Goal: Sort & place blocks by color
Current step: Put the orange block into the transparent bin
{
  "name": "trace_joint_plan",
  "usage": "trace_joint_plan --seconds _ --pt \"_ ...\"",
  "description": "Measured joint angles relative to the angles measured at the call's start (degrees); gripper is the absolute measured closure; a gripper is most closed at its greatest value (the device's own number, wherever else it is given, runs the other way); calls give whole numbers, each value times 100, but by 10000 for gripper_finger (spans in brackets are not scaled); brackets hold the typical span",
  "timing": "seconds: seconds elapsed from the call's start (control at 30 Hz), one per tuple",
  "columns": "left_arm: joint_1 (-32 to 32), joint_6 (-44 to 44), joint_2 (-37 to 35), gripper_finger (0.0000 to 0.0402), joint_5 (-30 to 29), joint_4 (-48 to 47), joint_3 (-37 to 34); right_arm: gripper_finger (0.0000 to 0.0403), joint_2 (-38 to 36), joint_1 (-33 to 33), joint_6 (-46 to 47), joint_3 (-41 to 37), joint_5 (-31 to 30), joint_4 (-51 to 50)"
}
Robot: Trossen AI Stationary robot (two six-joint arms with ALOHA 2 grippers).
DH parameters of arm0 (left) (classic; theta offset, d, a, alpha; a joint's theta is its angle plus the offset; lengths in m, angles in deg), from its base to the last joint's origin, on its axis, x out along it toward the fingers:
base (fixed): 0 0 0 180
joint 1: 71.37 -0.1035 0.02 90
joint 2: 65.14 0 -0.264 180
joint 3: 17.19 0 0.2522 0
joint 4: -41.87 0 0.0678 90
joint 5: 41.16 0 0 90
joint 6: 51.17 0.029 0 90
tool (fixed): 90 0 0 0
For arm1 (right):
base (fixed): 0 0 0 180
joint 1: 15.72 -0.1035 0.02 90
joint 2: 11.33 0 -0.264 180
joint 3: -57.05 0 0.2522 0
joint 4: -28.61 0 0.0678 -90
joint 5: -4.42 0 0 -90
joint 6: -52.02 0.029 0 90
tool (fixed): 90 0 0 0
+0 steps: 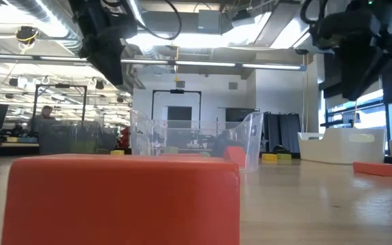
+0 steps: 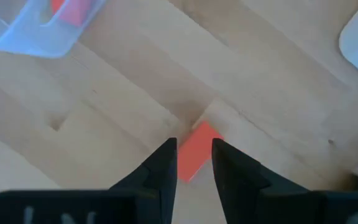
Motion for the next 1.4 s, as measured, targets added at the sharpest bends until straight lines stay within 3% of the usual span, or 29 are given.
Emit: trace_joint_plan --seconds 0.1,0.23,0.43,0.63,0.83,0.93,1.17,1.4 --pt "65 0 0 315 0 4 0 303 0 121 -59 -91 229 48" --pt "165 -3 0 315 0 20 0 299 -2 361 -23 -172 1079 39" --pt "307 -3 0 315 4 35 0 260 -4 749 -44 -381 1703 17" --pt "431 -8 2 315 4 38 0 221 -7 943 31 -624 1814 258" --pt "587 3 2 315 17 39 0 218 -7 1000 1111 -1213 2032 1140" --pt "732 308 2 315 94 118 -1 218 -7 1000 1294 -1567 2031 1597" --pt "1061 855 2 315 873 803 -2 218 -4 1042 1393 -2221 2018 2544" --pt "1213 944 2 315 940 1086 -2 218 25 1042 1631 -2621 2029 3206"
